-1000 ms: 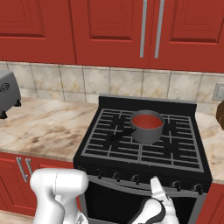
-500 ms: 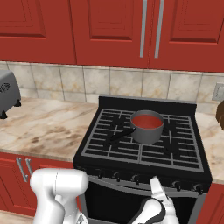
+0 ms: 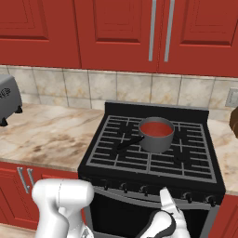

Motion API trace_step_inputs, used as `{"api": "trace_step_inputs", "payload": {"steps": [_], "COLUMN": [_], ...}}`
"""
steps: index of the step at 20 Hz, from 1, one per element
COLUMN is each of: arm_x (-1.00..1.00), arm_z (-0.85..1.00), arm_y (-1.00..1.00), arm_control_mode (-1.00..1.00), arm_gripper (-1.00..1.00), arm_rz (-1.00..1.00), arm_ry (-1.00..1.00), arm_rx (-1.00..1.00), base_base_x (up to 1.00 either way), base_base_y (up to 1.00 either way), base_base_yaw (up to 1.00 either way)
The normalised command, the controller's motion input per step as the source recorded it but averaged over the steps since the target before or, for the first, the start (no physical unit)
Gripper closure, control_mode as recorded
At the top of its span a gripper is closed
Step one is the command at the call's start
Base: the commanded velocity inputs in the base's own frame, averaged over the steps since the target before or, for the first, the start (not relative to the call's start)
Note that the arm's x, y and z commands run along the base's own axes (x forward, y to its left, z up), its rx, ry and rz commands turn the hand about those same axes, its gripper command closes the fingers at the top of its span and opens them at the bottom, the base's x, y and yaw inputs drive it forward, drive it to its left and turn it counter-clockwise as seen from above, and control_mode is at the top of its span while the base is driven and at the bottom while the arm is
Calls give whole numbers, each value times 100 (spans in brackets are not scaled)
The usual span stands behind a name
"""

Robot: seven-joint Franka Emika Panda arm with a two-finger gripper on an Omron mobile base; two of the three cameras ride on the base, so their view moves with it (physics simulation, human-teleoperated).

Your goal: Wait until the marinara sauce is simmered to a deep red color and then turn off the stove.

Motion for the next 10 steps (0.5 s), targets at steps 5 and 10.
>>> {"api": "trace_step_inputs", "payload": {"steps": [5,10], "arm_x": [0,0], "arm_z": [0,0], "arm_y": [0,0], "arm_control_mode": [-100,-100], "arm_gripper": [-100,-100], "arm_rz": [0,0], "arm_ry": [0,0], "arm_rx": [0,0], "base_base_x": [0,0], "base_base_y": [0,0], "base_base_yaw": [0,0]}}
